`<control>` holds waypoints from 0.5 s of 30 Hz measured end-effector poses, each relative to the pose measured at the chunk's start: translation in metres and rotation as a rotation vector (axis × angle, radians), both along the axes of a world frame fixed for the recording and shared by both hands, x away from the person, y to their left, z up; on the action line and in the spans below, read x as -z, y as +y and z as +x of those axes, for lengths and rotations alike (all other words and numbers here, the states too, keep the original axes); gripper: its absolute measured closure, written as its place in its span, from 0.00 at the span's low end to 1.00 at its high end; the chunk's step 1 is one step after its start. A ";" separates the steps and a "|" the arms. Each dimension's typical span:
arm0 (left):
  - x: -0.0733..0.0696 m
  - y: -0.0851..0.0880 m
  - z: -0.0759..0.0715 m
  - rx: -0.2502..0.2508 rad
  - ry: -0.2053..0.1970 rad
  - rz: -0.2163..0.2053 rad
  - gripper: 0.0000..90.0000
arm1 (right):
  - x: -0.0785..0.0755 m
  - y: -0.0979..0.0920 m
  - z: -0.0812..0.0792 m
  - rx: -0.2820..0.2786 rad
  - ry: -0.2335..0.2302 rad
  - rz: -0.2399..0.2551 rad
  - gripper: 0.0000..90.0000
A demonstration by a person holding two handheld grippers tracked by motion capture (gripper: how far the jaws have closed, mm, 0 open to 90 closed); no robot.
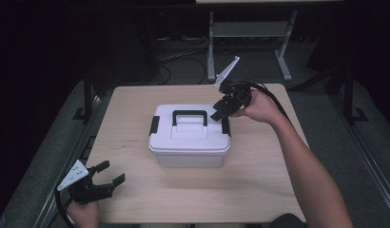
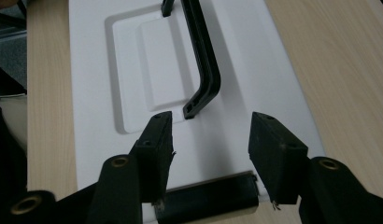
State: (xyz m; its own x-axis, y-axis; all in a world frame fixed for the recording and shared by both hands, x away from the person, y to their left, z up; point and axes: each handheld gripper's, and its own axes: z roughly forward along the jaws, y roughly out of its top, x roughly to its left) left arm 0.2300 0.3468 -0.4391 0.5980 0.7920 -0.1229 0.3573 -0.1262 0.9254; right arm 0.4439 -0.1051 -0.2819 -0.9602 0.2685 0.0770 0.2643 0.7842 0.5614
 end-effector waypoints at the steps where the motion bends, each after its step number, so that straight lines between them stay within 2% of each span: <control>1: 0.000 0.000 0.000 -0.002 0.001 -0.001 0.15 | 0.000 0.000 0.000 0.000 0.000 0.000 0.54; 15: 0.001 0.000 -0.001 0.000 0.003 0.001 0.15 | -0.001 -0.024 -0.006 0.051 -0.018 0.018 0.48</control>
